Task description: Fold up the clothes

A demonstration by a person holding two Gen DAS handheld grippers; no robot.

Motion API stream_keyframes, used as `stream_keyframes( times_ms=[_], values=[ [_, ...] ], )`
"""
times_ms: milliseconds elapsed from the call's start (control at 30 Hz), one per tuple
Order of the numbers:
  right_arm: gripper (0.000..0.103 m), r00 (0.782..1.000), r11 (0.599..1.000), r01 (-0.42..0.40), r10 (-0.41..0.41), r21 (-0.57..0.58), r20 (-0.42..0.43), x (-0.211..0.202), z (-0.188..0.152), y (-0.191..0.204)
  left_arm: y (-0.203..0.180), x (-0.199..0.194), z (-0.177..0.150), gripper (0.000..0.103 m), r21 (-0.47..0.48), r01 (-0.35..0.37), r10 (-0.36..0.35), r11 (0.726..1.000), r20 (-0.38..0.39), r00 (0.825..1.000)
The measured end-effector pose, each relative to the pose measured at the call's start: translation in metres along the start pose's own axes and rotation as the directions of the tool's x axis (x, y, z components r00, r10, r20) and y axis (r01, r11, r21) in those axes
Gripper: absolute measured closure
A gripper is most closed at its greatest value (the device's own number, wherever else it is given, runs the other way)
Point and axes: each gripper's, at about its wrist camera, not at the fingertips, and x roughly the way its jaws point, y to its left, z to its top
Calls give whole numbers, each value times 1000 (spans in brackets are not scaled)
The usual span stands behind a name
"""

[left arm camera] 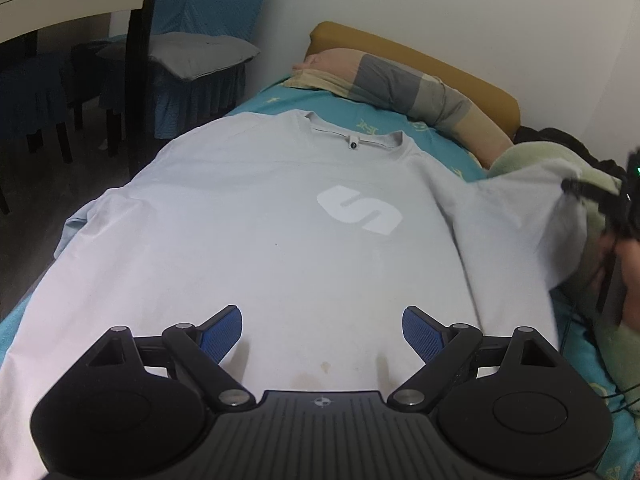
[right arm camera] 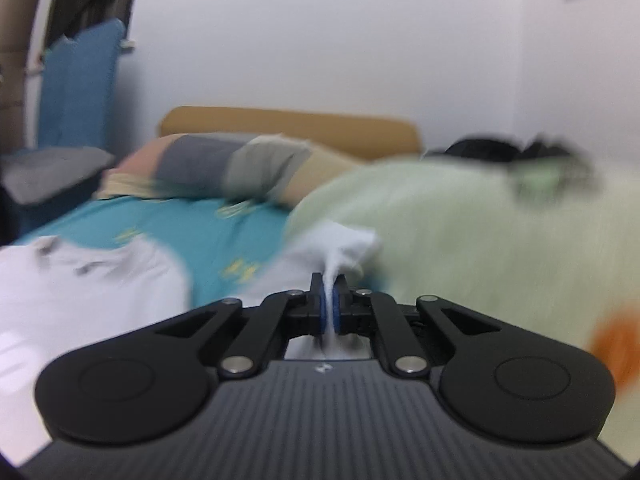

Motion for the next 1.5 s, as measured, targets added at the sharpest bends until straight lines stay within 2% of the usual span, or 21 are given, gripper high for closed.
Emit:
stream_keyframes(
  times_ms=[67,133,200,233,267,300,533,633,700,733,800,900,1000,1033,1067,1133,1200,1333,1367,1467,1500],
  values=[
    [95,999,999,17,-18,-35,-41,12,9,-5,-5,-1,-2,14,18,8,-8,1000,8,1000],
    [94,995,1000,-2,1,-11,-99,14,13,-12,-8,-3,-3,14,30,19,-19,999,10,1000],
    [74,991,997,-26,36,71,-132,2,14,-20,-12,-5,-4,14,39,32,-32,999,10,999],
    [47,989,992,-45,60,118,-131,-9,13,-24,-14,-6,-4,14,43,40,-40,998,8,999],
    [26,988,984,-65,87,164,-126,-21,11,-27,-15,-7,-5,14,48,49,-49,998,4,999],
    [21,987,977,-88,112,193,-118,-38,8,-30,-17,-9,-6,14,52,57,-57,997,0,998],
    [20,965,932,-199,240,302,-106,-176,-14,-36,-35,-32,-18,14,75,178,-174,981,-60,983],
    [20,952,899,-241,292,366,-89,-238,-28,-43,-49,-44,-29,14,112,233,-221,966,-114,969],
    [20,947,874,-258,312,412,-70,-266,-37,-48,-58,-52,-40,14,120,283,-262,952,-164,951],
    [20,947,862,-257,315,436,-66,-274,-40,-51,-62,-55,-47,14,113,317,-292,941,-196,936],
    [20,946,840,-256,320,478,-56,-285,-43,-57,-71,-61,-60,15,78,394,-362,916,-267,893],
    [20,943,817,-268,332,510,-36,-286,-44,-63,-83,-63,-85,19,-18,450,-424,893,-367,828],
    [20,938,797,-279,347,536,-27,-282,-46,-68,-102,-59,-108,37,-23,472,-434,881,-435,789],
    [20,937,792,-280,350,543,-27,-281,-47,-69,-109,-59,-114,52,-2,476,-427,880,-443,788],
    [20,936,787,-279,351,549,-28,-281,-49,-71,-117,-59,-118,75,29,479,-419,877,-438,795],
    [20,936,785,-276,350,555,-29,-281,-51,-73,-128,-59,-122,98,56,510,-443,858,-420,792],
    [20,937,781,-273,349,562,-29,-281,-53,-76,-141,-58,-126,100,64,550,-477,833,-424,770],
    [20,936,762,-271,352,588,-25,-278,-57,-82,-174,-48,-141,100,67,625,-518,778,-495,697],
    [20,935,758,-271,354,594,-24,-276,-58,-84,-182,-45,-146,100,87,629,-508,773,-510,694],
    [20,932,749,-271,361,605,-30,-270,-61,-85,-198,-35,-162,99,183,604,-444,776,-522,729],
    [19,928,740,-276,370,613,-28,-267,-62,-85,-198,-35,-163,99,189,600,-435,777,-526,730]
  ],
)
